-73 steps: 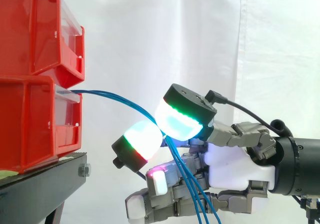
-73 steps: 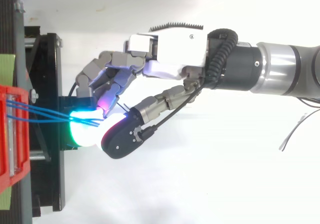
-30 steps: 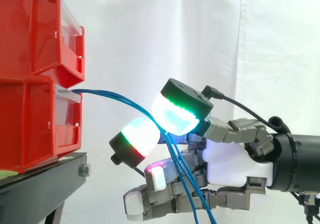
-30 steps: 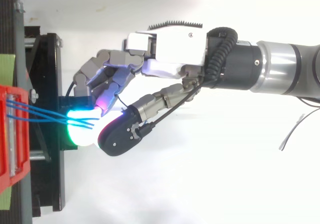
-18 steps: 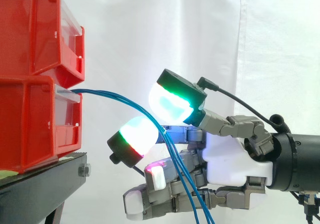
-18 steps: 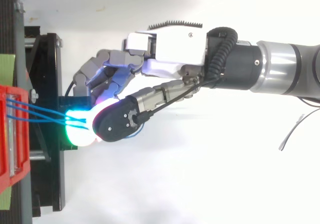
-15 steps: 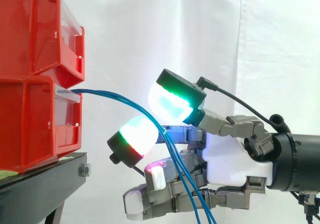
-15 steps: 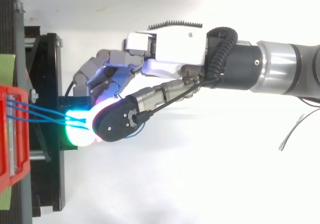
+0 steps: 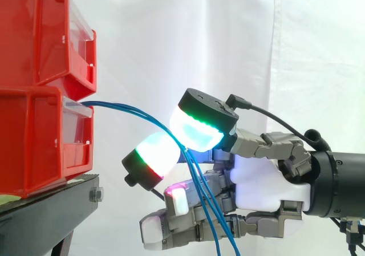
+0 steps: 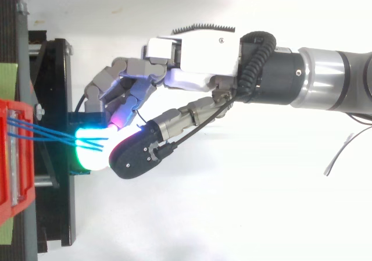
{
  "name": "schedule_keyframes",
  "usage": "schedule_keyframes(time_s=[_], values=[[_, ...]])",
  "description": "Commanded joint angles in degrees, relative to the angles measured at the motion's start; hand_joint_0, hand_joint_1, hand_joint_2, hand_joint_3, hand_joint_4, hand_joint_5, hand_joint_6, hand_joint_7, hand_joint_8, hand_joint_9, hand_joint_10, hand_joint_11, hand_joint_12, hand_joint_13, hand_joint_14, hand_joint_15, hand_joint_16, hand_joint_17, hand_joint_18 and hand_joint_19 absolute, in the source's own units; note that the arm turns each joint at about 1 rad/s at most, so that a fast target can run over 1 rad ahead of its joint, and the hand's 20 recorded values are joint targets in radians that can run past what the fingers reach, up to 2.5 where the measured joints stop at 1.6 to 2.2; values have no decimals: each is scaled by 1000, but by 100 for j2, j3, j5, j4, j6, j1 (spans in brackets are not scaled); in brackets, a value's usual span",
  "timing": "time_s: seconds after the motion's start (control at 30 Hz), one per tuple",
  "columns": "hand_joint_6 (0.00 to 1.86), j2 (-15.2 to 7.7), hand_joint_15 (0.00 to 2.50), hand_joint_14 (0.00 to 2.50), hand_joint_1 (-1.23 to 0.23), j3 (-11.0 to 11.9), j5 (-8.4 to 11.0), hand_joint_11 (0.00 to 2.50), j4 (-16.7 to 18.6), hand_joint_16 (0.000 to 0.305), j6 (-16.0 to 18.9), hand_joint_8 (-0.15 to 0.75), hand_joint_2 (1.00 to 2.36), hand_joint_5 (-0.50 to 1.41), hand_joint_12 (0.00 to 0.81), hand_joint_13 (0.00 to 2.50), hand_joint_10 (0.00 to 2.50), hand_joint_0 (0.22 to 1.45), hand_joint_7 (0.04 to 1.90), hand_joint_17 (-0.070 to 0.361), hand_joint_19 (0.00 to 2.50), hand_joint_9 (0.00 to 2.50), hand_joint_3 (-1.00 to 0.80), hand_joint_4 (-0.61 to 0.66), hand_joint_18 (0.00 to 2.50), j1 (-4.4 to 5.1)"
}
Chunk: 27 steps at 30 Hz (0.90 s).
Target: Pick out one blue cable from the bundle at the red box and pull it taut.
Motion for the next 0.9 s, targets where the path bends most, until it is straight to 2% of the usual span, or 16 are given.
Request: schedule_keyframes(time_s=[0.0, 0.33, 0.87], values=[[936, 0, 540, 21, -759, 13, -2, 694, -24, 5, 0, 213, 1018, -142, 147, 741, 22, 617, 872, 12, 447, 1009, -255, -114, 212, 0], [955, 0, 552, 22, -800, 48, -2, 740, -42, 5, 0, 203, 1009, -144, 138, 755, 26, 678, 890, 12, 447, 1048, -409, -154, 229, -9], [952, 0, 559, 20, -829, 75, -28, 781, -130, 5, 0, 203, 1000, -139, 136, 766, 26, 652, 867, 12, 453, 1072, -500, -122, 243, -62]])
